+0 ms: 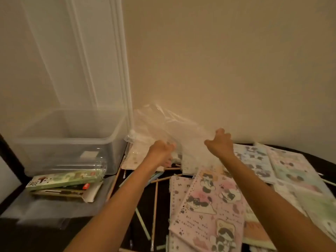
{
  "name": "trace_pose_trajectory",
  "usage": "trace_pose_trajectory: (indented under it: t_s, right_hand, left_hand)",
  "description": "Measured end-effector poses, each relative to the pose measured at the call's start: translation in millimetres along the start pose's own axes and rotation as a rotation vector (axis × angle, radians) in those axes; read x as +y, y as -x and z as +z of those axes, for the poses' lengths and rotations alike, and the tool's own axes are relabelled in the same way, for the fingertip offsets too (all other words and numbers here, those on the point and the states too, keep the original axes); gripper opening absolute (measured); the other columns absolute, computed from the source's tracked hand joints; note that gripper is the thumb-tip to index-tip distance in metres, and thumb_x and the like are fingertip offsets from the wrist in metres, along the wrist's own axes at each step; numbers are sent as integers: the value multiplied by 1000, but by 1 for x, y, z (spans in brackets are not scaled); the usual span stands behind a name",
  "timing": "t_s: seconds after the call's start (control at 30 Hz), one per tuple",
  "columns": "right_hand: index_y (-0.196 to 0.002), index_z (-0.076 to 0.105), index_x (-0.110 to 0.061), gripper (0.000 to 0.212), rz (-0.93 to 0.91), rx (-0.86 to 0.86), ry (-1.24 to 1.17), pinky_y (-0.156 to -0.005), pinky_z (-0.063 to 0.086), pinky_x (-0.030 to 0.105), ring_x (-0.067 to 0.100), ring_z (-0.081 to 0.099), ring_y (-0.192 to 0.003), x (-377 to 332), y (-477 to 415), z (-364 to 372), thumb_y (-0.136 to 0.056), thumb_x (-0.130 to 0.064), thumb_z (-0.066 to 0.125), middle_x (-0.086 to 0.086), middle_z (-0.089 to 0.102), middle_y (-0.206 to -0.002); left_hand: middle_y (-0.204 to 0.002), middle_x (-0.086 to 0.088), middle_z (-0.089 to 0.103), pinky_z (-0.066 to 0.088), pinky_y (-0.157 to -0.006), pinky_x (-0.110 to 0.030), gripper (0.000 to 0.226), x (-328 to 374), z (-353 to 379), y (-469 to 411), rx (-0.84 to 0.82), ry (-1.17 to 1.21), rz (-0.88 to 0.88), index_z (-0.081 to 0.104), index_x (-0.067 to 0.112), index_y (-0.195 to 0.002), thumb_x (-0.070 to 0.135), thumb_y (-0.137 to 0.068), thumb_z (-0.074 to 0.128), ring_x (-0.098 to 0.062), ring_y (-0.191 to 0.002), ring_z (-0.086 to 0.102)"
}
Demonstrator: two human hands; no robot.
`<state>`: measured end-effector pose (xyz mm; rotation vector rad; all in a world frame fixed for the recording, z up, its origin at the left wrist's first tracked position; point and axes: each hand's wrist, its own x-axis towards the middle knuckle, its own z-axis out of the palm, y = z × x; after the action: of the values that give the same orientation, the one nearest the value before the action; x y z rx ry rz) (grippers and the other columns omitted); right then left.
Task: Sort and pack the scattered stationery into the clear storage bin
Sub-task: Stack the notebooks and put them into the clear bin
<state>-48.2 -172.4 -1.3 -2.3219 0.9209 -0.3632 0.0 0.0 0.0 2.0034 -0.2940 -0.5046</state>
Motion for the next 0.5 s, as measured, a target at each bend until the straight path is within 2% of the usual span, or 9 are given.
trace_pose_trajectory:
  t_s: [0.07,0.13,0.2,0.27,0.33,0.43,0.5]
  right_hand:
    - [-139,24,-2,64,85,-67,-176,-93,43,41,35,44,-120,10,2,5,-89,-18,59,19,35,-139]
    - [-138,27,1,64,154,-119,-424,-92,48,41,33,51,-115,20,7,13,-87,-13,63,21,44,-132]
    - [-127,43,4,47,216,-190,-638,-71,52,32,26,61,-89,26,14,18,-87,-7,63,19,58,-106]
    - [-107,56,2,21,265,-297,-772,-59,48,22,16,59,-69,23,20,19,-89,-7,61,14,63,-88]
    - [-88,58,-1,7,301,-394,-855,-57,47,18,11,55,-62,20,26,21,-90,-7,60,12,65,-82]
    - [-86,64,-2,10,262,-388,-876,-51,45,13,7,51,-57,18,33,21,-92,-4,56,6,62,-71]
    - [-83,65,-7,15,203,-345,-905,-57,47,15,7,53,-59,19,40,17,-92,-3,54,4,63,-72]
  left_hand:
    - [-97,-21,64,58,-71,-35,47,-7,12,-1,-18,90,-27,45,-3,-128,32,-96,48,-32,-80,67]
    - [-86,-17,62,57,-66,-33,43,-18,29,-1,-47,170,-12,46,1,-123,34,-96,48,-28,-73,64]
    - [-83,-16,57,53,-64,-32,32,-24,43,1,-51,226,-3,49,4,-109,34,-96,48,-27,-70,58]
    - [-84,-16,55,50,-59,-28,40,-25,51,4,-29,279,-3,48,1,-116,36,-96,47,-26,-67,56]
    - [-94,-18,59,53,-62,-28,48,-26,57,5,-10,283,1,45,0,-125,38,-96,45,-24,-70,60]
    - [-105,-22,61,54,-69,-31,47,-25,59,11,24,290,27,47,-1,-125,38,-97,43,-27,-80,63]
    - [-102,-21,63,55,-72,-33,45,-21,59,16,50,316,29,50,-2,-122,35,-98,43,-29,-84,64]
